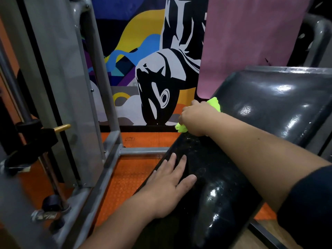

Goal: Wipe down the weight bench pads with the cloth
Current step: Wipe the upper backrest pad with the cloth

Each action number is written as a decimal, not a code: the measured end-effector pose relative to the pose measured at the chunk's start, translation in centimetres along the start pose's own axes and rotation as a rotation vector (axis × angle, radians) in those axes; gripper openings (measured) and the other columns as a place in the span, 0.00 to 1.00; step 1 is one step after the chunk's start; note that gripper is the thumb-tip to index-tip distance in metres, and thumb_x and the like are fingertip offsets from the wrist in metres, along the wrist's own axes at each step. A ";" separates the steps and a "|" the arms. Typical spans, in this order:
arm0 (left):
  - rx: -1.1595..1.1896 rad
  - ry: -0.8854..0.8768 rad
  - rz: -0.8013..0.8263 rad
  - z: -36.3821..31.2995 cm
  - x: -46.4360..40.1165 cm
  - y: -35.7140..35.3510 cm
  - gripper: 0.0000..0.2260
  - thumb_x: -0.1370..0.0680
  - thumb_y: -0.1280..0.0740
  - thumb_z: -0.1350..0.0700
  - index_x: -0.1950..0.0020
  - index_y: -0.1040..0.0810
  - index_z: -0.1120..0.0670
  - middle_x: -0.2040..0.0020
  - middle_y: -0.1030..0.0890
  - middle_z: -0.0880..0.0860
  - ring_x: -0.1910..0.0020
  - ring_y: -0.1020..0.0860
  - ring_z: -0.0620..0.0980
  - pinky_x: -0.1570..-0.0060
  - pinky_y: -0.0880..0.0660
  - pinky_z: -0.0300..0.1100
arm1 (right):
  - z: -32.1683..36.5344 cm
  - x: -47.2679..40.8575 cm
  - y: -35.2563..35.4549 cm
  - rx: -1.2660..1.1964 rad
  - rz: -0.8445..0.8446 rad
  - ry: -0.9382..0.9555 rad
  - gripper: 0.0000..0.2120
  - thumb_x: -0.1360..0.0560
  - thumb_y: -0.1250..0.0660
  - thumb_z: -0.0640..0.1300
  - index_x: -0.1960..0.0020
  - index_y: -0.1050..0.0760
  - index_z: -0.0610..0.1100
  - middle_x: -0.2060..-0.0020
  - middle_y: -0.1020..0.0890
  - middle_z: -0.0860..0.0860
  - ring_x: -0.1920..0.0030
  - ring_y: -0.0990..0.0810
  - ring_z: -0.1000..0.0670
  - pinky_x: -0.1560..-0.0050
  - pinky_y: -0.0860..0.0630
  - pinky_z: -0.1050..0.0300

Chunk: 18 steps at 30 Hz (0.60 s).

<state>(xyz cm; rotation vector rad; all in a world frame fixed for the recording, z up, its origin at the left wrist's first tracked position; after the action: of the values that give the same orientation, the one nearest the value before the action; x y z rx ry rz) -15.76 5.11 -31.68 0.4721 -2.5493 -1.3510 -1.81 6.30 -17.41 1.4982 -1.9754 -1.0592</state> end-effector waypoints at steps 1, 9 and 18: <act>0.005 -0.004 0.016 0.0 0.0 -0.4 0.34 0.26 0.57 0.26 0.23 0.64 0.33 0.22 0.69 0.39 0.22 0.69 0.43 0.21 0.60 0.55 | -0.3 0.3 -0.2 -0.007 0.002 0.030 0.20 0.21 0.37 0.42 0.30 0.29 0.53 0.38 0.25 0.49 0.42 0.30 0.43 0.54 0.31 0.50; 0.082 -0.033 0.010 0.8 -0.4 -1.6 0.29 0.26 0.60 0.26 0.28 0.67 0.29 0.24 0.72 0.36 0.26 0.74 0.40 0.22 0.65 0.56 | 0.7 0.9 -0.1 -0.014 -0.052 0.041 0.20 0.21 0.38 0.42 0.31 0.28 0.52 0.39 0.25 0.48 0.41 0.30 0.43 0.54 0.31 0.50; 0.225 -0.070 0.096 2.1 -0.4 -0.3 0.30 0.26 0.54 0.24 0.24 0.52 0.25 0.22 0.60 0.33 0.25 0.64 0.34 0.24 0.60 0.46 | 1.2 1.7 -0.2 -0.019 -0.089 0.043 0.20 0.21 0.37 0.42 0.30 0.28 0.53 0.37 0.25 0.49 0.39 0.29 0.42 0.53 0.31 0.51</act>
<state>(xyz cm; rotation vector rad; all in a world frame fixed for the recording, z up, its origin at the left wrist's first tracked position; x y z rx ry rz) -16.06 6.69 -33.12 0.3402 -2.7573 -1.0712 -3.10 4.99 -18.43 1.5982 -1.8805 -1.0694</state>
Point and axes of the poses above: each hand's wrist, its own x-axis away from the middle knuckle, its own y-axis out of the back of the hand, z = x × y, the point moved 6 cm from there along -x, towards the middle knuckle
